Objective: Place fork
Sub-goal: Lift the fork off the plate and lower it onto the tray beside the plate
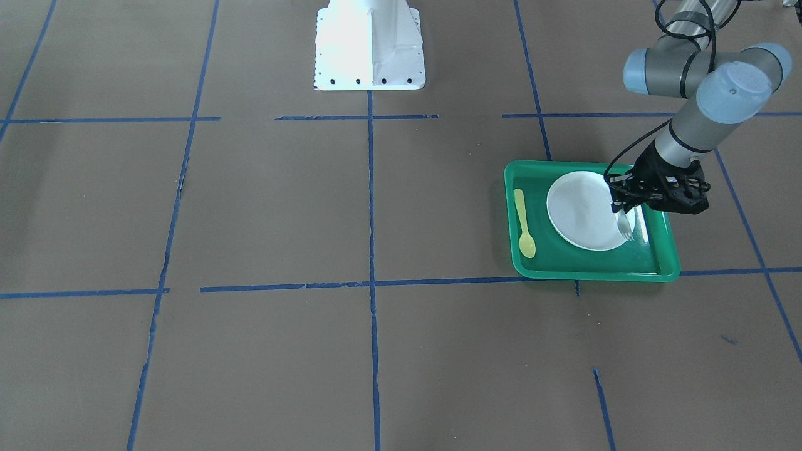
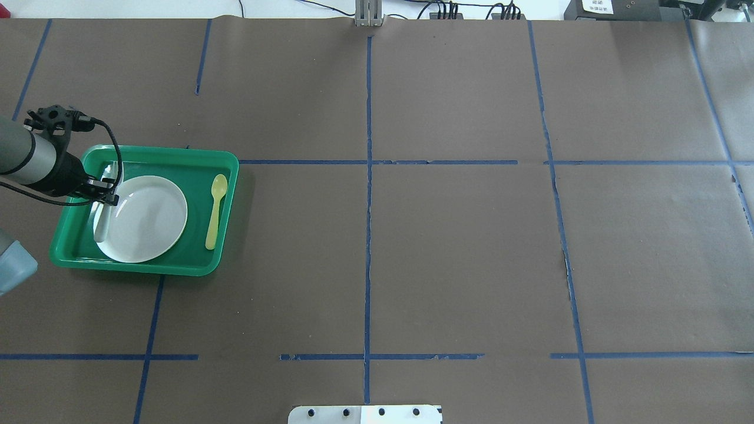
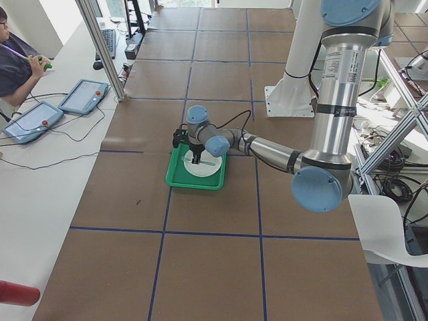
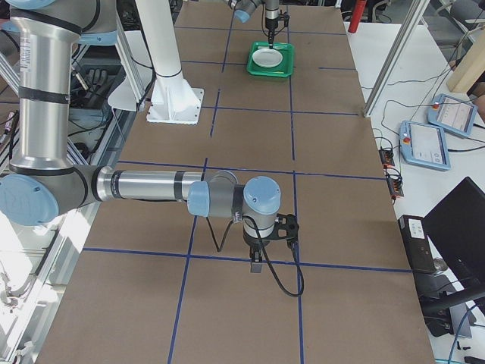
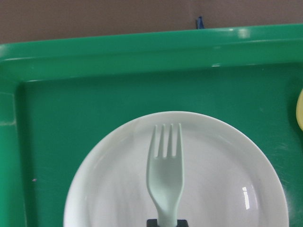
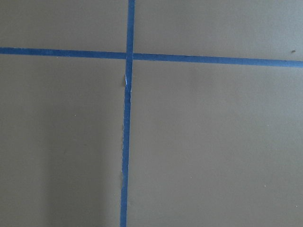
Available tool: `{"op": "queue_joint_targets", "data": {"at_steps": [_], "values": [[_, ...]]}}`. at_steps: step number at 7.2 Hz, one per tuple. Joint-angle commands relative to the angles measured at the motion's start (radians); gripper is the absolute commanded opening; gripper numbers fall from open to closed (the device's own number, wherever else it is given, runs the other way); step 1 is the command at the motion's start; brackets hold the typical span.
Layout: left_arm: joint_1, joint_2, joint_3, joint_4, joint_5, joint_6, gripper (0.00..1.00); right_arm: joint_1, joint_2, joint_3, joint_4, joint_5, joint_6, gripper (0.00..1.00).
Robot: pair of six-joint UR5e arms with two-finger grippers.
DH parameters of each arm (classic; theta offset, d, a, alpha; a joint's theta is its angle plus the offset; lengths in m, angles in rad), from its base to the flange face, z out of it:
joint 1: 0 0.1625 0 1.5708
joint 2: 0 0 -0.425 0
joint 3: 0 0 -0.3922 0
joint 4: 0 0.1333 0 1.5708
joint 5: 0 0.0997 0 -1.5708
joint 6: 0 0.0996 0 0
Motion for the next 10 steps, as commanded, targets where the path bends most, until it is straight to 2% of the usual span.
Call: {"op": "queue_joint_targets", "data": {"at_steps": [1, 6, 7, 10], "values": [[-0.040, 0.013, 0.046, -0.007, -0.001, -0.002, 0.00, 0.000, 0.000, 0.000, 0.000, 0.000, 0.000, 1.00], [-0.040, 0.013, 0.077, -0.007, -0.002, 0.005, 0.00, 0.000, 0.000, 0.000, 0.000, 0.000, 0.000, 1.00], [-0.040, 0.013, 0.075, -0.008, -0.002, 0.011, 0.99, 0.000, 0.000, 0.000, 0.000, 0.000, 0.000, 1.00], [-0.040, -0.003, 0.045, 0.011, -0.004, 0.011, 1.00, 0.000, 0.000, 0.000, 0.000, 0.000, 0.000, 1.00]]}}
